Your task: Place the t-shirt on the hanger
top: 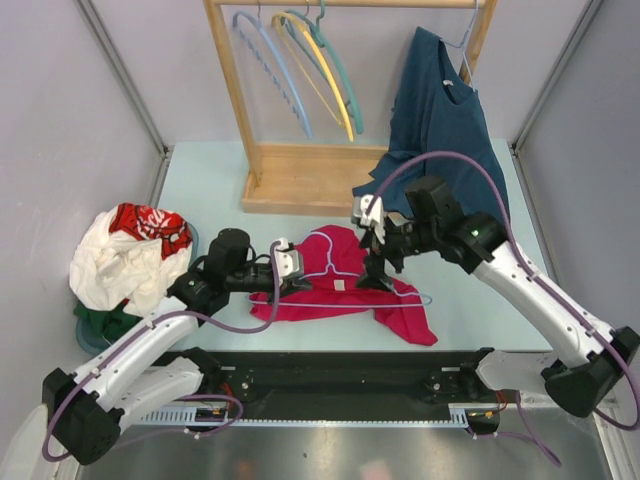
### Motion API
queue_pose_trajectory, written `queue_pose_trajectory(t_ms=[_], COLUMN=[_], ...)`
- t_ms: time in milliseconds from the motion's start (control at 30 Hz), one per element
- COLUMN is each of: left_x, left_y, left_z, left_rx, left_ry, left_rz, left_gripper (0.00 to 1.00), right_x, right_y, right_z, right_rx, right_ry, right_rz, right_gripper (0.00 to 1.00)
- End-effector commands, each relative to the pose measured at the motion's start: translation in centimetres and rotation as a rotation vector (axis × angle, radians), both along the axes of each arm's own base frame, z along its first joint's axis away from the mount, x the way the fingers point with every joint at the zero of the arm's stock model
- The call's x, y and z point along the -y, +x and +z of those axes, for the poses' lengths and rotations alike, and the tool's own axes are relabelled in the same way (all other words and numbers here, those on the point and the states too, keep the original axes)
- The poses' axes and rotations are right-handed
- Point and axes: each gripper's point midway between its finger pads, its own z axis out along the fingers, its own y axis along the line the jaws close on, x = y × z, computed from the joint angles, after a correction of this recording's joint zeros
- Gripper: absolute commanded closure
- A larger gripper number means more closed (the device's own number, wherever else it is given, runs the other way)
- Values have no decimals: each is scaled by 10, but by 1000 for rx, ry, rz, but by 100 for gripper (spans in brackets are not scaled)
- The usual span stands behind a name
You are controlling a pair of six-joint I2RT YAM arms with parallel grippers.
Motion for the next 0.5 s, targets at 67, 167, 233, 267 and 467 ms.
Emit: queue_pose_trajectory(t_ms=[67,167,233,267,467], left_x=[14,16,17,18,18], left_y=[6,10,11,10,9], left_z=[20,22,24,23,18], left_rx=[4,1,-5,-8,-33], left_ry=[-50,-52,-58,-58,-41], left_rz=[18,36,36,34,28], left_gripper=[100,100,100,100,98], right_x=[-58,-72,-77,-79,-79], right_y=[21,15,12,11,11], right_z=[58,55,47,42,37], right_rx=[-34,-71,-94,-107,-88], right_ry=[237,243,231,222,214], right_rz=[26,60,78,83,101], right_gripper=[11,18,27,31,95])
